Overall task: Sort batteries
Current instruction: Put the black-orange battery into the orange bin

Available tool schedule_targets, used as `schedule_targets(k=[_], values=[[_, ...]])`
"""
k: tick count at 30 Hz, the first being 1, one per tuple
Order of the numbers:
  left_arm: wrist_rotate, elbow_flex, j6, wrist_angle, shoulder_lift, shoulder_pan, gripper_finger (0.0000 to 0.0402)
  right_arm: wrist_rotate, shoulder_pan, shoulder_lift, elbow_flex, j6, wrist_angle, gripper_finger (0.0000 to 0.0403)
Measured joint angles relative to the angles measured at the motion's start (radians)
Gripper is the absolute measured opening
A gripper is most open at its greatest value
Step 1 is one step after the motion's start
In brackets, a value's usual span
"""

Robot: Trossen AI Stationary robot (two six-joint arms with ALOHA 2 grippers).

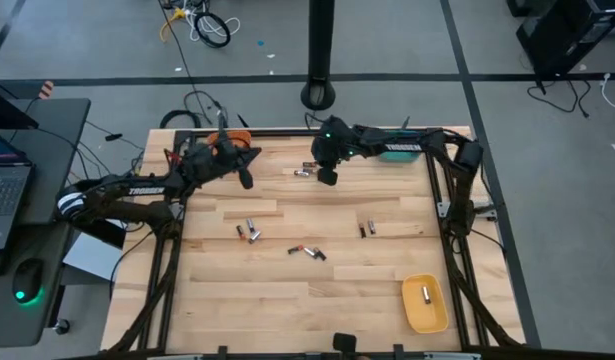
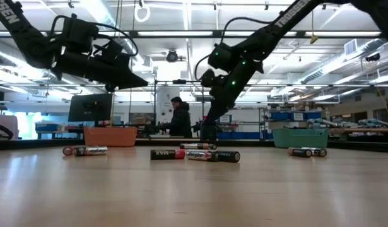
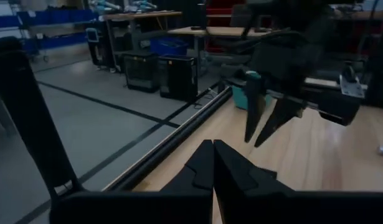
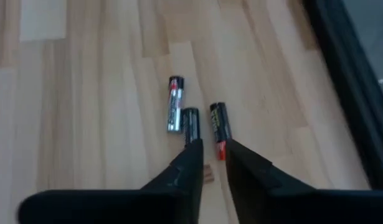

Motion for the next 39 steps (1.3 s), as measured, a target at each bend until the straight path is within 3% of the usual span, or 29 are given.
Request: schedule_targets(k=[9,17,24,33,39], values=[[0.002,-0.011,0.069,-0.003,0.001,-0.026,0.0009,-0.082,-0.021,0.12,0.099,-0.017,-0.049,0.0153],[-0.005,-0.011,0.098,0.004,0.001,-0.026,0.001,-0.034,-0.054,0.149,0.108,-0.061,-0.035,0.015],[-0.005,-0.011,0.097,0.011,0.001,-0.026,0.001,-0.063,-0.066,0.148,0.108,-0.055,-0.066,0.013],[-0.005,-0.011,0.098,0.018,0.002,-0.026,0.001,-0.057,-0.016,0.124,0.108,0.093,-0.178,0.0135],[-0.005,-0.011,0.098,0.015,0.002,-0.026,0.001,0.07,0.03,0.121,0.108,0.314,-0.205,0.0157]])
